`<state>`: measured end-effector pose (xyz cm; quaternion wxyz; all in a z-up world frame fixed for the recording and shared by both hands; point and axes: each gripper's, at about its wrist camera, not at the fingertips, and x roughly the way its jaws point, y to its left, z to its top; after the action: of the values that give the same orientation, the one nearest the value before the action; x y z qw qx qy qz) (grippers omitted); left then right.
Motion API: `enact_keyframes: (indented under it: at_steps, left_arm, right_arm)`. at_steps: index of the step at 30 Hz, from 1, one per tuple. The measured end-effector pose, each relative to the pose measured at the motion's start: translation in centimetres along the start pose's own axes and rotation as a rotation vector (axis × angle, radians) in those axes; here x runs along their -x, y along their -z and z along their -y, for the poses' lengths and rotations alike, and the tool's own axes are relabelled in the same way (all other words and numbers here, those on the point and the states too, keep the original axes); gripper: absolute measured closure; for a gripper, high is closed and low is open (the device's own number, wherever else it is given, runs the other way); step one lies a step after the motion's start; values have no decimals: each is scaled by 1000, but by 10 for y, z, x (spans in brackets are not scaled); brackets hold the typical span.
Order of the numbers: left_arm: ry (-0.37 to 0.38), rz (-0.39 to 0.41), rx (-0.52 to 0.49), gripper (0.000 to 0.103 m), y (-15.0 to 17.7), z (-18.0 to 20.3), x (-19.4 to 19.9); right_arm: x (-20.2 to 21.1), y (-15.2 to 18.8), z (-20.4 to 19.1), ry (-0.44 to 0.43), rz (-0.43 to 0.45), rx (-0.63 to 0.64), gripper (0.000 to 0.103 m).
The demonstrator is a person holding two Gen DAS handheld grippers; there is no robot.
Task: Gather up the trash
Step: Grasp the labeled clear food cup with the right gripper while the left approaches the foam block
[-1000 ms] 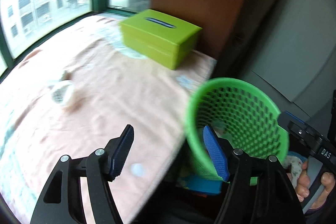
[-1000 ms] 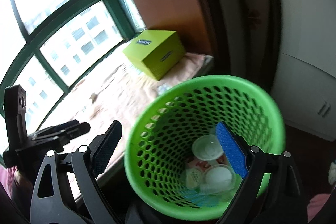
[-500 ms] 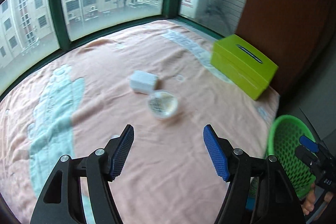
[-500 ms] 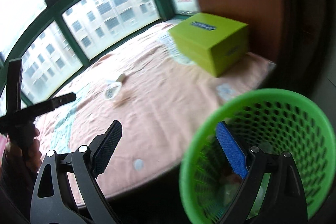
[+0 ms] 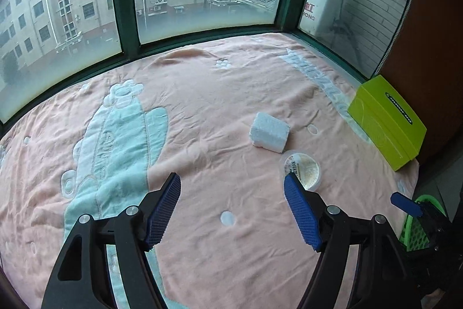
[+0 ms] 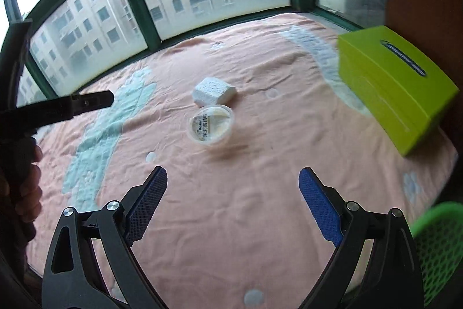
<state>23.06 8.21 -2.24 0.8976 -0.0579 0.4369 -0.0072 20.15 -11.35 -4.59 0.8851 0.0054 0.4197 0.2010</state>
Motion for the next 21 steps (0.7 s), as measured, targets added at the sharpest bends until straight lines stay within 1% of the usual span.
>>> enact_keyframes:
  at_steps: [6,13,16,20,21]
  left_arm:
    - [-20,-8,31,28,-12,-21,-12]
    - [-32,-21,65,27,-19,-40,-25]
    - [-34,-30,82,27,-21,-48,-32]
    - [-32,-37,98,27,-24,-52,-40]
    - [-30,-41,99,27,-25,-51,-43]
  right_arm:
    - [-45,-15,-11,-16,-49,29,11]
    - [-97,-26,-22,14,-122,87,11]
    - [-116,-29,-22,26,-151,97,11]
    - [-130,-33,-21,32,-164,95,12]
    - [-133,-34,-21,29,-167,97,14]
